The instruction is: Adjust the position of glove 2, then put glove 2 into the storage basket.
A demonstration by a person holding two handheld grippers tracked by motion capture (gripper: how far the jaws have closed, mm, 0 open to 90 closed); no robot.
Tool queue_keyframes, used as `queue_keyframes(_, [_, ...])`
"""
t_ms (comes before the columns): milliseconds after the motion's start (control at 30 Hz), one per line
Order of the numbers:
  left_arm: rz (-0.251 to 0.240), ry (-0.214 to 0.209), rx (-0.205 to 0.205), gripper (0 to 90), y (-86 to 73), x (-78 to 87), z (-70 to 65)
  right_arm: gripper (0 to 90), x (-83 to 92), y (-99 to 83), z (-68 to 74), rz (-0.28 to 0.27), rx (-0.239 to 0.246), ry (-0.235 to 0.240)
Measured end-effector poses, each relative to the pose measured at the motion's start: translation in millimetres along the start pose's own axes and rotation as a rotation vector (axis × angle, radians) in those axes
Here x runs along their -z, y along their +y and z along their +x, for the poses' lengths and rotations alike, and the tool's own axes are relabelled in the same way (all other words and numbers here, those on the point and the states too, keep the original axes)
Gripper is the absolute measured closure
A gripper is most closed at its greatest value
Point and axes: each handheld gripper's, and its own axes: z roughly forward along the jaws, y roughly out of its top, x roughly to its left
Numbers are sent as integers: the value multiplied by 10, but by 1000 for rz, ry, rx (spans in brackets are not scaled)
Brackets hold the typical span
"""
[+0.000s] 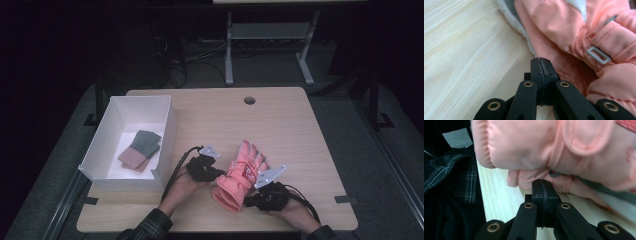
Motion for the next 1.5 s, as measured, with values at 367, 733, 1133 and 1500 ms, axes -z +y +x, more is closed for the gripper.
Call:
queue_keyframes(367, [-8, 60, 30, 898, -6, 150, 58, 900, 127, -11, -10, -37, -2, -24])
queue_keyframes(733, [-69, 59, 53, 786, 125, 404, 25, 900, 496, -87, -158, -141, -45, -103])
queue_keyframes(1133, [-96, 7, 24, 367, 314, 559, -89, 900, 668, 12, -271, -248, -47, -154])
queue_keyframes(1500, [-84, -28, -19, 217, 486, 468, -181, 900, 507, 137, -395, -241, -43, -175])
